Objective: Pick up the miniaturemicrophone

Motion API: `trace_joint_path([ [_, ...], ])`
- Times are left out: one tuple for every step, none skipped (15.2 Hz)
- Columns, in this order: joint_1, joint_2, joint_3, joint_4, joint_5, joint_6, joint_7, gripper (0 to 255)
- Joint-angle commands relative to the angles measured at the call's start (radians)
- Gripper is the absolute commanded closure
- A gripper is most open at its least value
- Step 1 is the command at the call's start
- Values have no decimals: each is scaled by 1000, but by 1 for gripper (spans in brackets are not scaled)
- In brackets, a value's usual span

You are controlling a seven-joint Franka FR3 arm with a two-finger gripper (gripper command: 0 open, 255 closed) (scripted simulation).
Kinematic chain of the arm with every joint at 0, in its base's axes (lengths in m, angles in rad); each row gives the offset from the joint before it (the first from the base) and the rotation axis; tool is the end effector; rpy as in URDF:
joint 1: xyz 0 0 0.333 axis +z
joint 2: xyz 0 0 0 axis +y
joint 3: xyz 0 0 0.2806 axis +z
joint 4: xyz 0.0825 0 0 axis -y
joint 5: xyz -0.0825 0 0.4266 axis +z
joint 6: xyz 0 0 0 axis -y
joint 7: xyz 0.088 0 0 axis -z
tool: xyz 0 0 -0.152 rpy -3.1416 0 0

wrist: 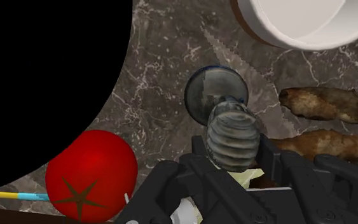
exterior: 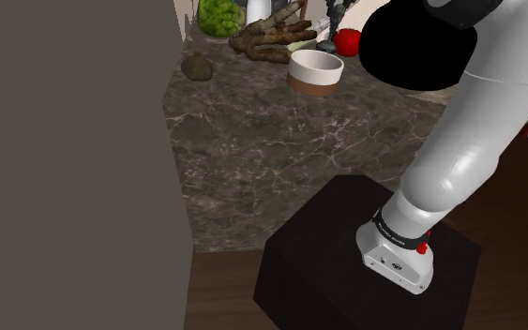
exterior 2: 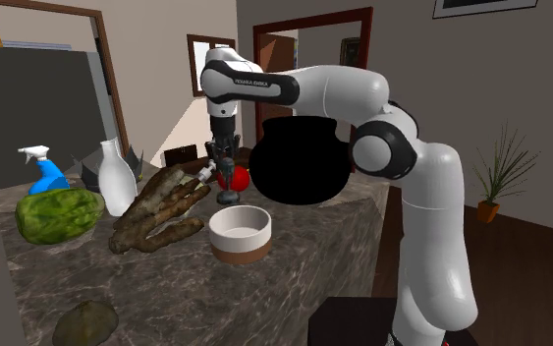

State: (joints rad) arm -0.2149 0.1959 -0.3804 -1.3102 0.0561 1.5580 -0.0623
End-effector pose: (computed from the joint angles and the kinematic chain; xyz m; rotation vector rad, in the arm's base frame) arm 0.5534 -0.3391 0.5628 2.9991 -0.8002 0.0882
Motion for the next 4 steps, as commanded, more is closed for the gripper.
trace_joint_path([
  [-4, 13, -1, 48, 5, -36, -1, 255],
  [-6, 21, -1, 72, 8, -53, -2, 255],
  [-7, 22, -1, 76, 9, -56, -2, 255],
  [-7, 22, -1, 76, 9, -56, -2, 255],
])
